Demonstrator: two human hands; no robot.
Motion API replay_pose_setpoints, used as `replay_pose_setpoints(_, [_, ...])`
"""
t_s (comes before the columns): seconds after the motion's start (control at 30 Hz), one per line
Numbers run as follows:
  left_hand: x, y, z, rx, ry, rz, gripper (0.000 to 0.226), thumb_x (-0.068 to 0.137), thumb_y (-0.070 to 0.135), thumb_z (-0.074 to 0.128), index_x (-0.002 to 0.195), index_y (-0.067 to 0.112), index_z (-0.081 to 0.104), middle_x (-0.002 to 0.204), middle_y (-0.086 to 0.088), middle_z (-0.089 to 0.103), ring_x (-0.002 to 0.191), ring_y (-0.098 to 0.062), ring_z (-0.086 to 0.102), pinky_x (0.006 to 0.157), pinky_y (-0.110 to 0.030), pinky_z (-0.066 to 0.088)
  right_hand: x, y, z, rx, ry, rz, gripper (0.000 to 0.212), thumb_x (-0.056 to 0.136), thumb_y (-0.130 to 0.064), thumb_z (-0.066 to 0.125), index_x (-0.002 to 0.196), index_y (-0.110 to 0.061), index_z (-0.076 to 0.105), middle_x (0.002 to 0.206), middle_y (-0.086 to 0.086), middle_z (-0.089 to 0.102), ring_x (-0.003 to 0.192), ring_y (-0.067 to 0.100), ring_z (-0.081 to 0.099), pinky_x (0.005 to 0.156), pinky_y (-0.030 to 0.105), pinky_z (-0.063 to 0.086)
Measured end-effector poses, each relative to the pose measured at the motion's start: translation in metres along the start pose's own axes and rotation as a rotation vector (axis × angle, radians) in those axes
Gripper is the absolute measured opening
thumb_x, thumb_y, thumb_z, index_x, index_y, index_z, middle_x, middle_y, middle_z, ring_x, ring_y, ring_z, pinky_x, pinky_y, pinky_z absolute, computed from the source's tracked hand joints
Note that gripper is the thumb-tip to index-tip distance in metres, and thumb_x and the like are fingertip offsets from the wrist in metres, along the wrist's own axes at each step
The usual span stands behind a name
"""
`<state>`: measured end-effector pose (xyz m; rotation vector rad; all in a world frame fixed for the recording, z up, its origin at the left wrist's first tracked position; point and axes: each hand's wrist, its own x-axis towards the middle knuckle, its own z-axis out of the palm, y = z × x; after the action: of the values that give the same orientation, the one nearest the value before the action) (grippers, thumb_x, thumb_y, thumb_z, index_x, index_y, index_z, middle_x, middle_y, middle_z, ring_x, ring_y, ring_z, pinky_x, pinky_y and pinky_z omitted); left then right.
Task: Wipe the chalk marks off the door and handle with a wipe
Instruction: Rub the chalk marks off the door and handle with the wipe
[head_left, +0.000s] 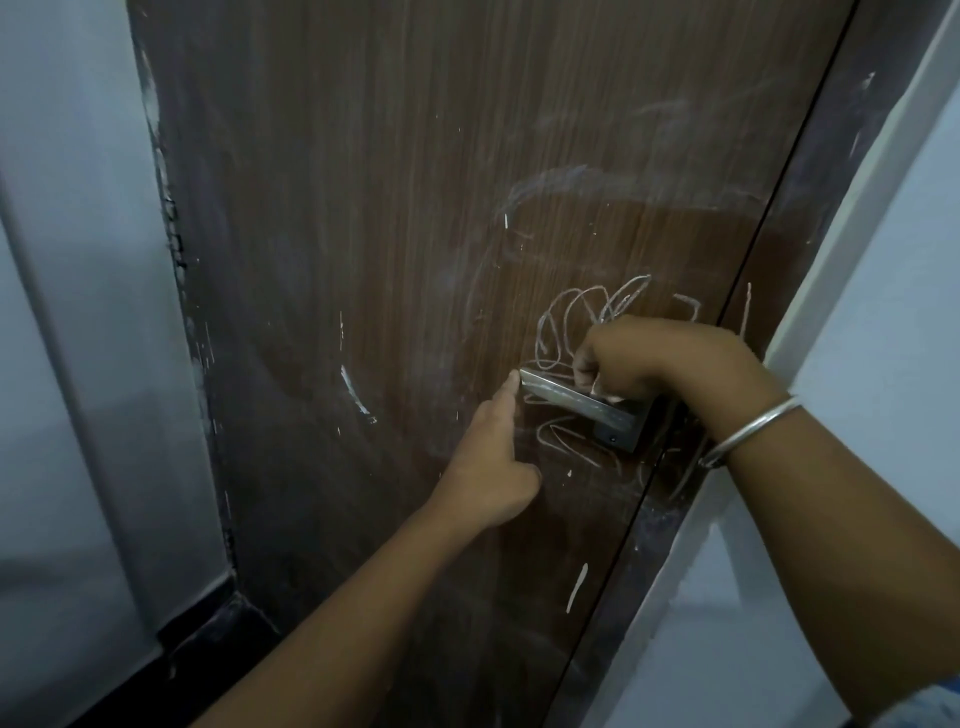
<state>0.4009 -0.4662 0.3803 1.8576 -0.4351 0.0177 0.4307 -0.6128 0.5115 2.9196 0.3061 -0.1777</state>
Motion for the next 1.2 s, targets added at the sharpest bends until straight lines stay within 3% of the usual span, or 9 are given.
replay_pose_setpoints(0.1, [0.001, 0.001, -0.002, 0.01, 0.004, -0.001, 0.098, 0.072, 0.0, 0.061, 0.147, 0.034, 0.008, 0.137, 0.003, 0.034, 0.123, -0.018, 0.043, 0.099, -0.043, 0.044, -0.001, 0.001, -0.007, 0.019, -0.013, -0.006, 0.021, 0.081, -0.011, 0.063, 0.073, -0.03, 0.064, 0.079, -0.012, 0.063, 0.076, 0.007, 0.057, 0.061, 0.024, 0.042])
replay_pose_setpoints(0.23, [0.0, 0.001, -0.002, 0.002, -0.007, -0.005, 0.097, 0.072, 0.0, 0.062, 0.147, 0.032, 0.009, 0.139, 0.001, 0.033, 0.127, -0.02, 0.04, 0.102, -0.043, 0.041, 0.003, -0.005, -0.004, -0.059, 0.043, -0.002, 0.015, 0.081, -0.013, 0.059, 0.081, -0.024, 0.068, 0.087, -0.003, 0.066, 0.08, 0.016, 0.06, 0.075, 0.033, 0.051])
replay_pose_setpoints(0.4, [-0.001, 0.002, -0.001, -0.003, -0.009, -0.003, 0.098, 0.068, 0.005, 0.06, 0.147, 0.032, 0.009, 0.139, 0.0, 0.033, 0.127, -0.02, 0.039, 0.102, -0.045, 0.042, 0.003, -0.007, 0.009, -0.146, 0.017, -0.011, 0.028, 0.083, -0.006, 0.049, 0.099, -0.022, 0.065, 0.099, 0.005, 0.063, 0.079, 0.02, 0.056, 0.068, 0.031, 0.048])
replay_pose_setpoints(0.53, [-0.002, 0.002, -0.001, -0.008, -0.001, -0.004, 0.1, 0.06, 0.013, 0.056, 0.146, 0.034, 0.011, 0.137, 0.003, 0.034, 0.127, -0.016, 0.039, 0.101, -0.043, 0.042, 0.001, 0.002, 0.004, -0.036, 0.015, -0.002, 0.022, 0.083, -0.007, 0.056, 0.073, -0.026, 0.064, 0.085, -0.002, 0.064, 0.081, 0.017, 0.059, 0.069, 0.031, 0.048])
replay_pose_setpoints(0.63, [-0.001, 0.001, 0.0, -0.019, 0.002, -0.007, 0.102, 0.057, 0.018, 0.057, 0.146, 0.035, 0.011, 0.137, 0.002, 0.035, 0.125, -0.017, 0.042, 0.101, -0.042, 0.043, -0.004, 0.004, -0.004, 0.043, 0.029, 0.014, 0.025, 0.082, -0.012, 0.063, 0.067, -0.032, 0.064, 0.08, -0.011, 0.063, 0.08, 0.011, 0.058, 0.067, 0.028, 0.045])
replay_pose_setpoints(0.77, [0.0, 0.003, 0.001, -0.041, 0.003, -0.017, 0.103, 0.055, 0.021, 0.061, 0.145, 0.035, 0.012, 0.136, 0.002, 0.037, 0.122, -0.018, 0.046, 0.099, -0.044, 0.044, -0.004, -0.006, -0.004, -0.053, 0.06, 0.034, 0.017, 0.082, -0.013, 0.061, 0.084, -0.028, 0.069, 0.091, -0.003, 0.063, 0.083, 0.017, 0.059, 0.073, 0.032, 0.05])
replay_pose_setpoints(0.9, [0.0, 0.006, 0.001, -0.052, -0.005, -0.024, 0.103, 0.058, 0.017, 0.061, 0.146, 0.034, 0.011, 0.136, 0.002, 0.037, 0.121, -0.019, 0.047, 0.097, -0.045, 0.046, -0.002, -0.01, 0.009, -0.142, 0.049, 0.003, 0.033, 0.084, -0.005, 0.05, 0.106, -0.024, 0.065, 0.097, 0.003, 0.062, 0.083, 0.021, 0.057, 0.074, 0.034, 0.051])
replay_pose_setpoints(1.03, [-0.001, 0.004, -0.002, -0.028, -0.021, -0.023, 0.098, 0.07, 0.003, 0.062, 0.147, 0.033, 0.008, 0.136, 0.003, 0.035, 0.122, -0.02, 0.044, 0.099, -0.042, 0.044, -0.002, -0.001, 0.01, -0.023, 0.017, -0.006, 0.024, 0.084, -0.005, 0.051, 0.072, -0.023, 0.06, 0.077, -0.001, 0.058, 0.076, 0.018, 0.056, 0.068, 0.032, 0.046])
replay_pose_setpoints(1.2, [-0.001, 0.004, -0.006, -0.001, -0.023, 0.001, 0.095, 0.072, 0.0, 0.059, 0.147, 0.032, 0.009, 0.135, 0.002, 0.034, 0.122, -0.02, 0.044, 0.1, -0.043, 0.044, -0.01, 0.0, -0.005, 0.035, 0.086, 0.076, 0.02, 0.08, -0.013, 0.064, 0.069, -0.03, 0.065, 0.086, -0.007, 0.06, 0.082, 0.016, 0.058, 0.072, 0.035, 0.052])
